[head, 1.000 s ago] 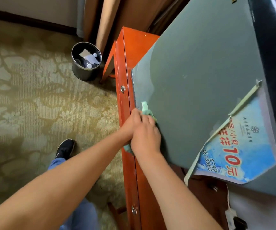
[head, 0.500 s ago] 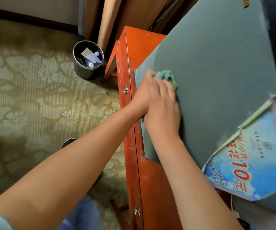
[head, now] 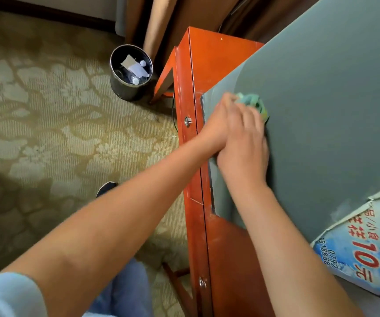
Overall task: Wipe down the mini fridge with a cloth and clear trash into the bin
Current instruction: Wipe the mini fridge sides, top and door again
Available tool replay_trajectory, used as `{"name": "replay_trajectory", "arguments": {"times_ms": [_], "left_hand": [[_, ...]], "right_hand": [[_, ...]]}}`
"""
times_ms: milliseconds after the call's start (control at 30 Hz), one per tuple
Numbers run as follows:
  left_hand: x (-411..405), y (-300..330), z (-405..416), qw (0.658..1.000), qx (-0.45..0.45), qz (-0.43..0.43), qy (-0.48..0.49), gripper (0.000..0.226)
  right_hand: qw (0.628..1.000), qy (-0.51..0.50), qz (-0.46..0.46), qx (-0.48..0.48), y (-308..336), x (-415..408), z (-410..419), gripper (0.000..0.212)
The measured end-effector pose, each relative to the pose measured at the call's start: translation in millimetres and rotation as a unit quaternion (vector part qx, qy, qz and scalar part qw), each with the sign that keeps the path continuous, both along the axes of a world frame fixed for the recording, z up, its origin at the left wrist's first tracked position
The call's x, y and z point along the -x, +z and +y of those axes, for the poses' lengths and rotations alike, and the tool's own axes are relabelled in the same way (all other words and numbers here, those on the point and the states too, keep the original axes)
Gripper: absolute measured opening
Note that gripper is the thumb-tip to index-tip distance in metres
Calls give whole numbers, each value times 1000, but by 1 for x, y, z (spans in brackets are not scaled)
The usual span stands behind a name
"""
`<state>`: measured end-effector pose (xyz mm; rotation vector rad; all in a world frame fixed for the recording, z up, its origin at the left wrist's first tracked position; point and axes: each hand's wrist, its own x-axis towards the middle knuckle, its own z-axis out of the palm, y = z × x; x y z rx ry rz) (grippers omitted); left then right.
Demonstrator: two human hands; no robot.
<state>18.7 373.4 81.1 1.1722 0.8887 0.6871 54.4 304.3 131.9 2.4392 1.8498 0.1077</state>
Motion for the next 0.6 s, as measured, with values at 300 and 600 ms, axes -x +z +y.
{"name": "replay_trajectory", "arguments": {"times_ms": [300,600], "left_hand": [[4,-100,-90,984,168,37,-39,28],[5,-85,-70,987,162,-12,15,22]], "right_hand": [[979,-31,27,198,-84,2,-69,71],[982,-17,22,185,-75,1,-51,71]]}}
